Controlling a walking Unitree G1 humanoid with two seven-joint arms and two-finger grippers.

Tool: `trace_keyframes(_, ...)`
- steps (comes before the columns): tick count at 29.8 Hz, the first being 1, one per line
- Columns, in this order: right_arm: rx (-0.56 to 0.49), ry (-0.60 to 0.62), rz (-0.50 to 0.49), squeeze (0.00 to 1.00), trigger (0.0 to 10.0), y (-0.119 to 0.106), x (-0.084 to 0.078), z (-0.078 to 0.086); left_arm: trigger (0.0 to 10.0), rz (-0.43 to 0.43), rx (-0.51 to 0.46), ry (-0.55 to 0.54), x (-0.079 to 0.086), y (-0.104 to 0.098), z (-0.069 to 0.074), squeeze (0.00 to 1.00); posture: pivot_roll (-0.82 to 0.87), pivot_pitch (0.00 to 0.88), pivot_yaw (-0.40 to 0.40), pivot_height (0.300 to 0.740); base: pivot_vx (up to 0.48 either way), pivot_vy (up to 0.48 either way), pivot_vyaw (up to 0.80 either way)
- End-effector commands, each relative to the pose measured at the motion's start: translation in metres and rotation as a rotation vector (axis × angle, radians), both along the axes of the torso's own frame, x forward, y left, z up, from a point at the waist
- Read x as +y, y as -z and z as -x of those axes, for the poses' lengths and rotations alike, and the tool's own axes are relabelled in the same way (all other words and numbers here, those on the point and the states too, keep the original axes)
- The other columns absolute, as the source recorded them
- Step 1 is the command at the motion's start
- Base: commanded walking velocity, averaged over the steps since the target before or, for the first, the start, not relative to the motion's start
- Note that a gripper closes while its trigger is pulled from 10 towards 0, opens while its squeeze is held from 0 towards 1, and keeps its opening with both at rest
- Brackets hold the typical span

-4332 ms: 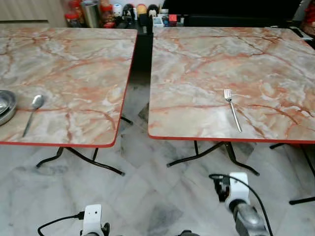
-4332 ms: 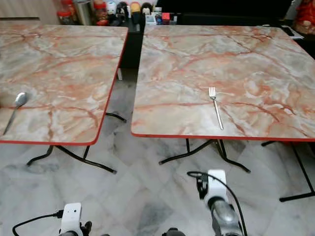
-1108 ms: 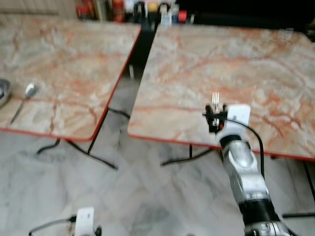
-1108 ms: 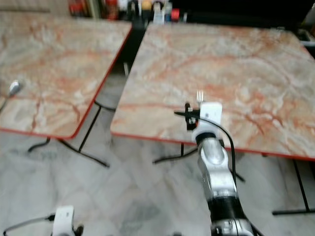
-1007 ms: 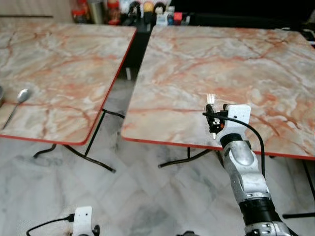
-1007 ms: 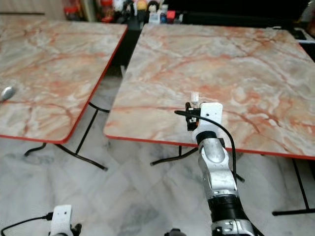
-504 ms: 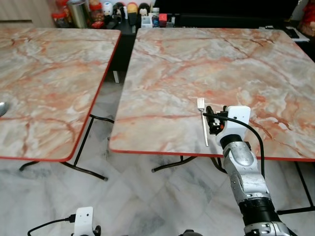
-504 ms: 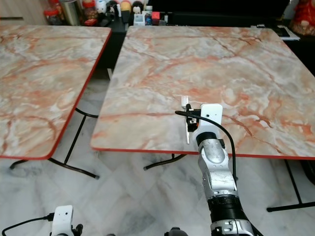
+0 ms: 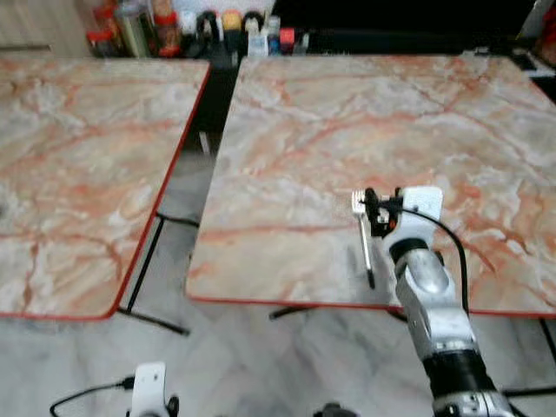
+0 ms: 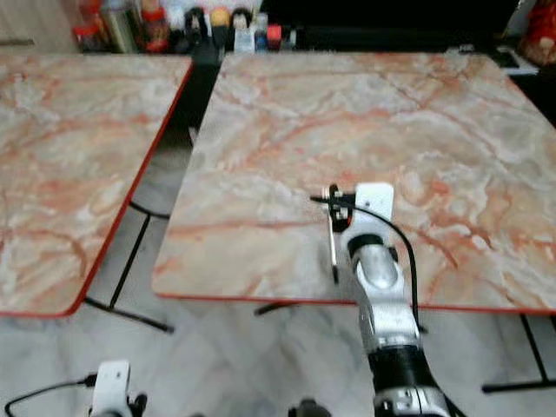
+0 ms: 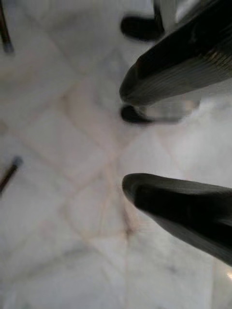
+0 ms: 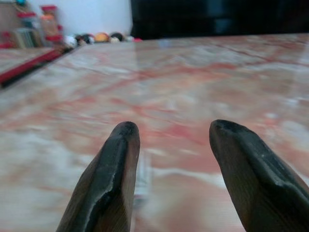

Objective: Setting the table

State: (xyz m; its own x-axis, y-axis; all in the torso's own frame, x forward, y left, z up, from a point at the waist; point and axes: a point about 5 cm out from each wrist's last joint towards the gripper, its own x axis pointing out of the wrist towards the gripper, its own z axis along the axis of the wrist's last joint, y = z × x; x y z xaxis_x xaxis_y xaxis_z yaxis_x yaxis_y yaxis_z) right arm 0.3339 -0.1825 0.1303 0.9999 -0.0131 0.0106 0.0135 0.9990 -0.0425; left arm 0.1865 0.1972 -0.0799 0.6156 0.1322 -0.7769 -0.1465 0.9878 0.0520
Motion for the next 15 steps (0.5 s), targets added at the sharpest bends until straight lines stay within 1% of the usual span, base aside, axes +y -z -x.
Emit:
trace_keyframes(1, -0.017, -0.014, -0.005, 0.0, 10.0, -0.005, 0.005, -0.002, 10.0, -0.013, 0.027, -0.003, 0.006, 0.003, 0.007, 0.0, -0.04, 0.128, -0.005, 0.711, 0.352, 0.0, 0.0)
trace_keyframes(3, -0.016, -0.016, -0.004, 0.0, 10.0, -0.005, 0.005, -0.002, 10.0, -0.014, 0.027, -0.003, 0.006, 0.003, 0.007, 0.0, -0.04, 0.127, -0.006, 0.711, 0.334, 0.0, 0.0)
trace_keyframes(9, 0.007, -0.023, 0.019, 0.0, 10.0, -0.004, 0.005, -0.001, 10.0, -0.013, 0.031, 0.001, 0.004, 0.003, 0.008, 0.0, -0.04, 0.126, -0.006, 0.711, 0.0, 0.0, 0.0)
trace_keyframes(11, 0.072, -0.037, 0.066, 0.0, 10.0, 0.003, 0.007, 0.003, 10.0, -0.011, 0.032, 0.004, 0.003, 0.004, 0.008, 0.0, -0.04, 0.128, -0.008, 0.711, 0.0, 0.0, 0.0)
trace_keyframes(12, 0.097, -0.043, 0.07, 0.0, 10.0, 0.007, 0.008, 0.005, 10.0, -0.01, 0.033, 0.005, 0.003, 0.004, 0.008, 0.0, -0.04, 0.128, -0.008, 0.711, 0.0, 0.0, 0.0)
trace_keyframes(13, 0.097, -0.043, 0.07, 0.0, 10.0, 0.007, 0.008, 0.005, 10.0, -0.01, 0.033, 0.005, 0.003, 0.004, 0.008, 0.0, -0.04, 0.128, -0.008, 0.711, 0.0, 0.0, 0.0)
trace_keyframes(15, 0.134, -0.032, 0.042, 0.0, 10.0, 0.012, 0.007, 0.007, 10.0, -0.01, 0.035, 0.007, 0.003, 0.004, 0.008, 0.0, -0.04, 0.132, -0.007, 0.711, 0.0, 0.0, 0.0)
